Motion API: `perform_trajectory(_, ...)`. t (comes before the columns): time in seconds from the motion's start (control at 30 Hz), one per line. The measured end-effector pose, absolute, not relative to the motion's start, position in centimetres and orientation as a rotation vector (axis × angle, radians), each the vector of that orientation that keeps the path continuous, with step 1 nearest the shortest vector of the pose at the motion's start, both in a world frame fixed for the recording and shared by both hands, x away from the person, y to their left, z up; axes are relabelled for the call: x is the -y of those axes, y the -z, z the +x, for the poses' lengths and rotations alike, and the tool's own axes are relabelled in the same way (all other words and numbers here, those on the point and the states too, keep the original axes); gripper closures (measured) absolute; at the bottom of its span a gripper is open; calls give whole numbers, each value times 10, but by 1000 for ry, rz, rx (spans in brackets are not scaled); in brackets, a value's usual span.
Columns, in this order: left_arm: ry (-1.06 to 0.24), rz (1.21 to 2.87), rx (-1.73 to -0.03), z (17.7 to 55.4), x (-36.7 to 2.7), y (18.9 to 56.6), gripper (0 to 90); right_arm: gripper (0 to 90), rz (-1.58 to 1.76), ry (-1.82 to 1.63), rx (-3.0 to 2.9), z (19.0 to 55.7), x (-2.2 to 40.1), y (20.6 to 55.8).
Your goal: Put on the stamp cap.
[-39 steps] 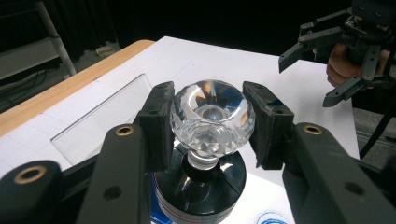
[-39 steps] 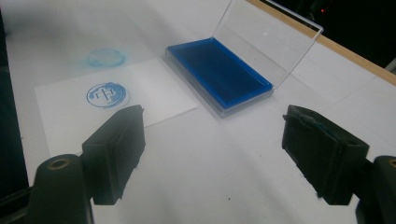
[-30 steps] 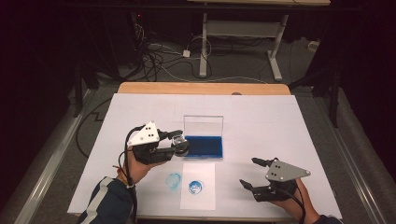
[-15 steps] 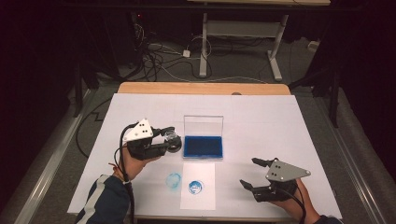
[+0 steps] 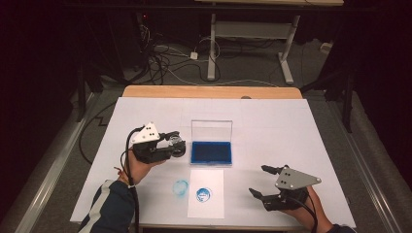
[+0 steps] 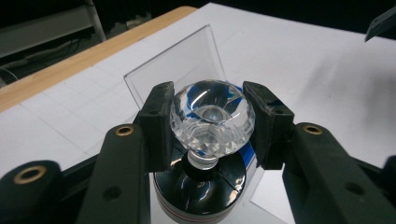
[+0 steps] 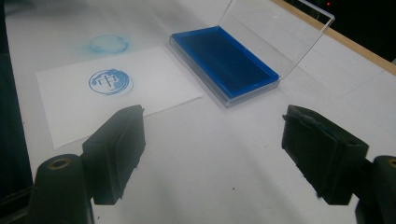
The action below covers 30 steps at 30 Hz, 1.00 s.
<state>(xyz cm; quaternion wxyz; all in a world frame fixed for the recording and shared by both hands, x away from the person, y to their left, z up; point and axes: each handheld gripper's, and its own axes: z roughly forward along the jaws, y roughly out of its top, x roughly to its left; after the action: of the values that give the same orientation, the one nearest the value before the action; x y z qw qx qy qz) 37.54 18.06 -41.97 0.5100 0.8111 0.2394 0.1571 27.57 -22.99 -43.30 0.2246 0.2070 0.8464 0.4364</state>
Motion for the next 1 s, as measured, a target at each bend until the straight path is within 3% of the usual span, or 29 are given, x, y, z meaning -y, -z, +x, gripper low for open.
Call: perform_trajectory(1.0,-370,2027,-653,405,-175,452,541,222,565,-1148,-2364,276,226,438)
